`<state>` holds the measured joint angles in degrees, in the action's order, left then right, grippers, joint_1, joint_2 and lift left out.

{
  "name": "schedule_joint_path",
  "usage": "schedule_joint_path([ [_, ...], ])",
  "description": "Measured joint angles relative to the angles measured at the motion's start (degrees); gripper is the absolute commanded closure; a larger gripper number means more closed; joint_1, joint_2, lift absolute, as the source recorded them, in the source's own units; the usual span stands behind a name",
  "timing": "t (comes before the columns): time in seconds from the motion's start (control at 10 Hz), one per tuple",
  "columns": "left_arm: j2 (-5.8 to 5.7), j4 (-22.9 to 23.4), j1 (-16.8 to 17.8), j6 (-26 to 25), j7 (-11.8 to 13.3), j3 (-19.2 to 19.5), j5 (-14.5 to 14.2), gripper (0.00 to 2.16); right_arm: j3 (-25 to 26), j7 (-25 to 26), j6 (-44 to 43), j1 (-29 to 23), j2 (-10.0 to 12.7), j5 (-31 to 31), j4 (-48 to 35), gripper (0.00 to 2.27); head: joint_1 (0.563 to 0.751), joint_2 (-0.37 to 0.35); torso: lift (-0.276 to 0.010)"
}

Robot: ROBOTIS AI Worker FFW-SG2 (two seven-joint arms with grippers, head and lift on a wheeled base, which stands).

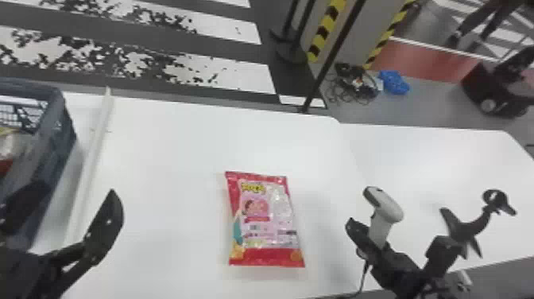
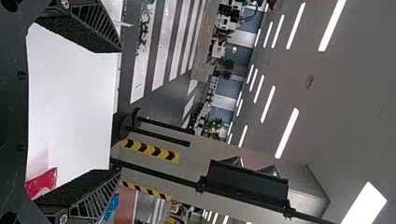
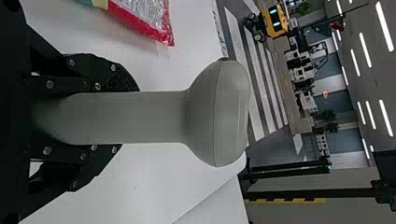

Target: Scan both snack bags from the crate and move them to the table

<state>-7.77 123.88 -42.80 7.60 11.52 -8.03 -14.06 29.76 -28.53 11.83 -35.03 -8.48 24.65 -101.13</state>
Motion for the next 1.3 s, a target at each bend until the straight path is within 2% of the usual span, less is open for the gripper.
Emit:
schedule_joint_path([
  [0.3, -0.34, 0.3, 0.0, -0.1, -0.1, -0.7, 0.0, 0.07, -1.1, 1.7, 10.4, -7.1, 3.8, -0.9, -15.1, 2.25, 0.695, -0.35, -0.087],
  [0.5, -0.35, 0.3, -0.2, -0.2, -0.1, -0.8, 0.0, 0.07, -5.9, 3.4, 16.7, -11.1, 4.6, -3.5, -21.5, 2.25, 0.695, -0.35, -0.087],
  [0.6, -0.39, 0.4, -0.2, -0.2, -0.1, -0.9, 0.0, 0.07, -8.9, 4.2, 18.9, -12.3, 4.7, -6.1, -23.4, 2.25, 0.695, -0.35, -0.087],
  [0.8, -0.63, 1.1, -0.8, -0.1, 0.0, -0.9, -0.2, 0.07, -14.1, 6.5, 29.8, -13.1, 4.3, -12.0, -28.4, 2.25, 0.695, -0.295, -0.087],
  [0.9, -0.78, 1.3, -1.2, 0.1, 0.1, -0.7, -0.4, 0.07, -14.5, 7.8, 39.2, -13.1, 4.0, -13.1, -32.6, 2.25, 0.695, -0.292, -0.087],
  [1.1, -0.92, 1.4, -1.4, 0.3, 0.3, -0.4, -0.7, 0.07, -14.9, 11.4, 58.0, -12.7, 1.8, -14.5, -40.8, 2.25, 0.695, -0.321, -0.087],
  [1.3, -0.93, 1.5, -1.4, 0.4, 0.4, -0.6, -0.9, 0.07, -18.9, 15.4, 73.2, -11.8, 0.4, -17.5, -47.7, 2.25, 0.695, -0.342, -0.087],
])
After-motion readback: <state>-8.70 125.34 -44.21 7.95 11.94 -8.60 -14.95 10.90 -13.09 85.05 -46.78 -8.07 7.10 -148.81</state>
